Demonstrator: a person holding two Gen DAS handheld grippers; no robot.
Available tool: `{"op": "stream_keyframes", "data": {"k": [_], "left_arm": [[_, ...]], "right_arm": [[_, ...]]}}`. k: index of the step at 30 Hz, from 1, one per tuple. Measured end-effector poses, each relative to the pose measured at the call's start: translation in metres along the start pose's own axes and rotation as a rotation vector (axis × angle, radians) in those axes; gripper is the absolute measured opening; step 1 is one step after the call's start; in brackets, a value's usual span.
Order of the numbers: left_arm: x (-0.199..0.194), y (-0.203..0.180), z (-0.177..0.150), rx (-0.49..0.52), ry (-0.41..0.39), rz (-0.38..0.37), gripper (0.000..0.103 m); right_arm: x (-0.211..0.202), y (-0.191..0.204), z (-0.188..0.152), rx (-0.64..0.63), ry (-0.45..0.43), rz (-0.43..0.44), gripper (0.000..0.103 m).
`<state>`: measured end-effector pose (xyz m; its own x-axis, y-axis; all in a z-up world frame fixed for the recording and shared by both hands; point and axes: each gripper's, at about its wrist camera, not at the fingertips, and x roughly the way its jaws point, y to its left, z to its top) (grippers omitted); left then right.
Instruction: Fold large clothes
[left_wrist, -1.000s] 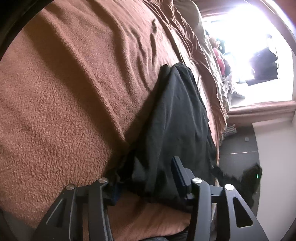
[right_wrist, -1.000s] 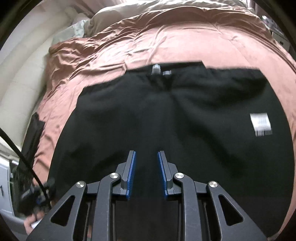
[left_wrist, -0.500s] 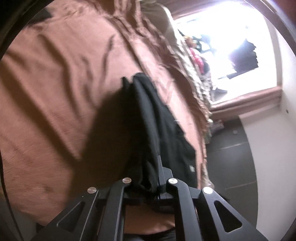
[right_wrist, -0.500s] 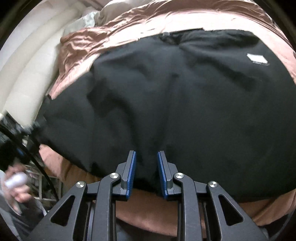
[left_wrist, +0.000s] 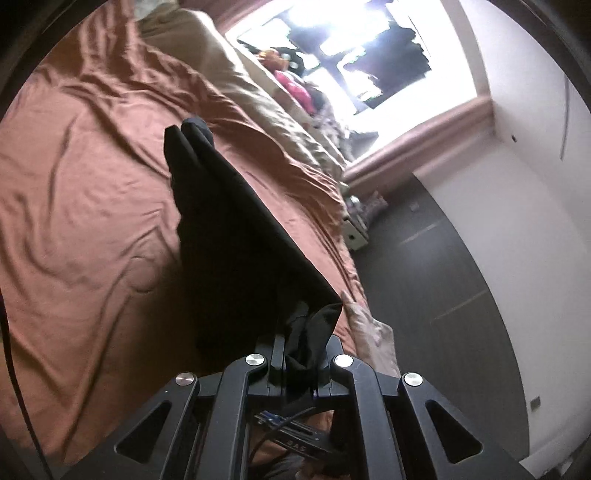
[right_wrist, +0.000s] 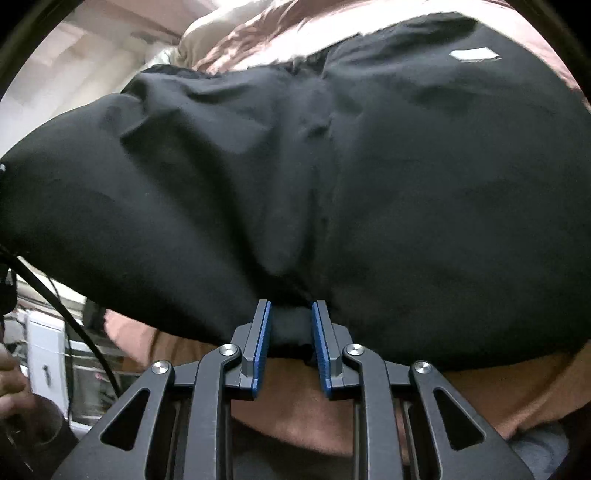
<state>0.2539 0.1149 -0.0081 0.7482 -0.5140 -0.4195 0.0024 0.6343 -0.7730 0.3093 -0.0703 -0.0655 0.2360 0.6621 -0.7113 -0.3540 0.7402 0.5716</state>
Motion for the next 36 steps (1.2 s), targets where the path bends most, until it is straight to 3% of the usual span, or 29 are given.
{"op": "stream_keyframes", "data": {"k": [6,14,16,17,20,23,25,26,28,30,36], "left_arm": [[0.034,-0.042,-0.001,0.071,0.052,-0.017,0.007],[0.094,-0.084,-0.017,0.139,0.158,-0.035,0.007],[0.111,-0.091,-0.024,0.147,0.190,-0.038,0.007],[0.122,-0.095,-0.027,0.149,0.208,-0.041,0.007],[0.153,-0.103,-0.041,0.152,0.267,-0.044,0.008],[0.186,-0.111,-0.060,0.174,0.346,-0.018,0.021],[0.204,-0.113,-0.074,0.174,0.410,-0.030,0.039],[0.208,-0.114,-0.078,0.170,0.430,-0.049,0.043],[0.211,-0.114,-0.083,0.169,0.447,-0.062,0.060],[0.206,-0.111,-0.080,0.182,0.426,-0.037,0.069],[0.176,-0.087,-0.067,0.160,0.341,0.072,0.072]], "right_arm": [[-0.064,-0.024,0.011,0.017,-0.133,0.045,0.022],[-0.141,-0.084,0.010,0.106,-0.278,0.060,0.023],[-0.153,-0.098,0.004,0.131,-0.303,0.054,0.036],[-0.158,-0.104,0.000,0.144,-0.315,0.051,0.049],[-0.169,-0.119,-0.010,0.185,-0.341,0.044,0.058],[-0.175,-0.136,-0.015,0.224,-0.342,0.035,0.058],[-0.181,-0.147,-0.020,0.248,-0.344,0.035,0.058],[-0.182,-0.149,-0.021,0.258,-0.344,0.034,0.058],[-0.185,-0.153,-0.021,0.268,-0.343,0.037,0.058],[-0.183,-0.156,-0.018,0.274,-0.335,0.043,0.058],[-0.165,-0.147,-0.001,0.245,-0.304,0.078,0.058]]}}
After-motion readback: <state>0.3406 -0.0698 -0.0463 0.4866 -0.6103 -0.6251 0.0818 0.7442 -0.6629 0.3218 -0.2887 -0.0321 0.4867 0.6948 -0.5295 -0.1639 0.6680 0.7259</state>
